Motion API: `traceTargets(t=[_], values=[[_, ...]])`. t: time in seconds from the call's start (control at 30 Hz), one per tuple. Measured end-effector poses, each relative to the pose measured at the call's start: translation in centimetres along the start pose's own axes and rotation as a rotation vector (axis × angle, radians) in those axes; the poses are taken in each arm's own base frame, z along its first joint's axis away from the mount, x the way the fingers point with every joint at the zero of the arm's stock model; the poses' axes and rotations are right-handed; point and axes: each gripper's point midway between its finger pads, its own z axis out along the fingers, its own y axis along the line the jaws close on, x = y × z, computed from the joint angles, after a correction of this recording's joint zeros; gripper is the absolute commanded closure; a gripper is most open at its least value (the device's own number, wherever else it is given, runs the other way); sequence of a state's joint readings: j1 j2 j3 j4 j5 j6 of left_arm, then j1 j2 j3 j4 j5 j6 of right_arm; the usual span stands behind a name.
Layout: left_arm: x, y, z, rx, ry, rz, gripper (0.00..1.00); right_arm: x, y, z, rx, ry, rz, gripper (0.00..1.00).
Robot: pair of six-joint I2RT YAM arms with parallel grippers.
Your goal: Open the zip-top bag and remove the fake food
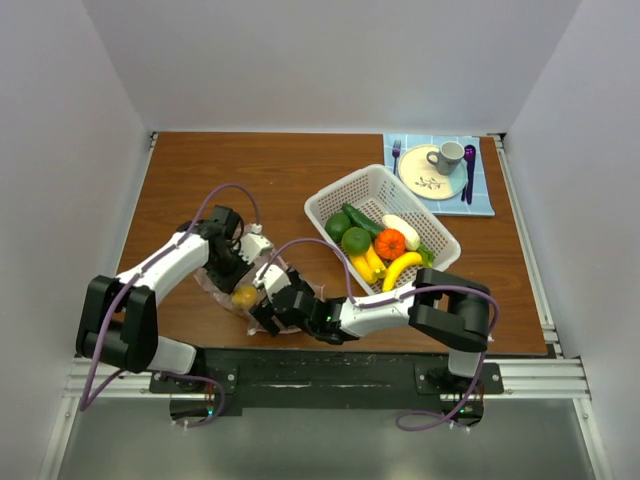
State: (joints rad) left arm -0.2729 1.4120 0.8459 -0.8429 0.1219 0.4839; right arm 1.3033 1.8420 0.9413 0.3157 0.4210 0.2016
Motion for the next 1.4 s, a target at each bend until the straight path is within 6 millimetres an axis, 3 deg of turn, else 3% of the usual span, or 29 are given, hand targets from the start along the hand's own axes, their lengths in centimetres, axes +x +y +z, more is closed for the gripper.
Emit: traceTargets(t=[0.23, 0.47, 0.63, 0.87, 1.2, 1.4], values=[[0.0, -2.5, 0.9, 0.056, 0.046, 0.092, 0.93, 0.3, 1.2, 1.0, -0.05, -0.018, 0.012, 0.01], [0.5, -3.4, 2.9, 0.09, 0.134, 0.104, 0.96, -0.9, 2.2, 1.2, -0.097, -0.066, 0.033, 0.01], [-0.6, -4.3, 3.1, 0.103, 0.155, 0.14, 0.97, -1.4, 2.7, 1.2, -0.119, -0.085, 0.041, 0.02], [-2.5, -5.8, 3.1, 0.131, 0.124, 0.183, 0.97, 0.0, 2.9, 1.8, -0.117, -0.058, 0.039, 0.02], [-2.7, -5.5, 3.3, 0.117, 0.126, 0.188, 0.97, 0.0, 3.0, 1.8, -0.119, -0.057, 0.05, 0.21], [-1.7, -4.2, 3.6, 0.032, 0.171, 0.202, 0.95, -0.3, 2.5, 0.7, -0.12, -0.07, 0.049, 0.53]])
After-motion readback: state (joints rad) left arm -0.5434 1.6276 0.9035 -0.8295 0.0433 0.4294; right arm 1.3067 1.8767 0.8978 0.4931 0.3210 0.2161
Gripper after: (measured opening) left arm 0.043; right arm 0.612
